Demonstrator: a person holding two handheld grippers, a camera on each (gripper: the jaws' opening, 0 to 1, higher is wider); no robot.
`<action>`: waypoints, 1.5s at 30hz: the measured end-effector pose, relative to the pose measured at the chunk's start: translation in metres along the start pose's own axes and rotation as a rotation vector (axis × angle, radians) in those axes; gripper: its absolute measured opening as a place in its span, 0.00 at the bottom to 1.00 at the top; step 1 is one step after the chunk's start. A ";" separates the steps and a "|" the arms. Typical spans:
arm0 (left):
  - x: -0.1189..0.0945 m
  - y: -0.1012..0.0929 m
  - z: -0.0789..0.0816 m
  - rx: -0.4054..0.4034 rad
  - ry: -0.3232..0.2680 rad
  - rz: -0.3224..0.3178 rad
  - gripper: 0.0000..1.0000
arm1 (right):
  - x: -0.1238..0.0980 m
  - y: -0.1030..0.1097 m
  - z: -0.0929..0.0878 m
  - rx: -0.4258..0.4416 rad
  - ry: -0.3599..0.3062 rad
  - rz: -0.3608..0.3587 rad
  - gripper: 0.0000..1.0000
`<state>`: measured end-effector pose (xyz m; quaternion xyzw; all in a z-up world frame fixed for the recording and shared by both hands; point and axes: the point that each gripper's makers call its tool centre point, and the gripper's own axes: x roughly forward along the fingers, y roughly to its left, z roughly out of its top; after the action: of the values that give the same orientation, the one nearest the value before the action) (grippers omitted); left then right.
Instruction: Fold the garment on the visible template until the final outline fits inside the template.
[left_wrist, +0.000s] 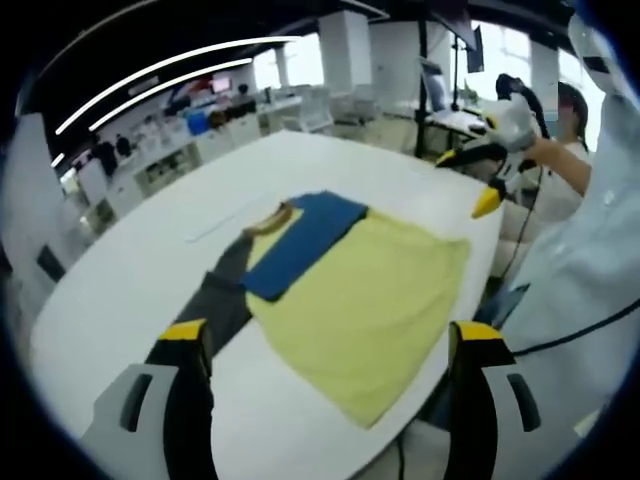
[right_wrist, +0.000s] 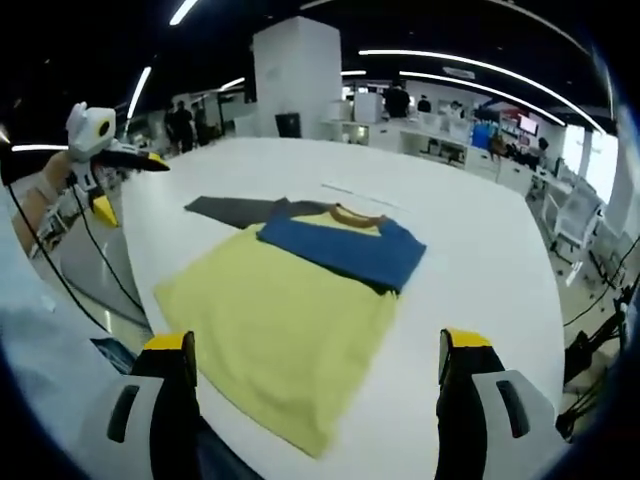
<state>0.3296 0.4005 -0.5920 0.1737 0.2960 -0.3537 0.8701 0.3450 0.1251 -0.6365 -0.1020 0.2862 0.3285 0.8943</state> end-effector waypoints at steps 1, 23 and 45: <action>0.000 0.001 0.000 0.001 0.001 0.001 0.95 | -0.001 0.000 0.000 -0.002 0.001 -0.001 1.00; -0.018 0.051 0.035 0.088 -0.041 0.043 0.93 | -0.021 -0.001 0.010 -0.032 0.002 -0.037 1.00; -0.039 0.122 0.010 -0.005 -0.034 0.166 0.94 | -0.020 0.005 0.018 -0.021 -0.016 -0.026 1.00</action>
<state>0.3987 0.4997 -0.5482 0.1893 0.2667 -0.2825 0.9018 0.3374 0.1255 -0.6103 -0.1127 0.2744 0.3209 0.8995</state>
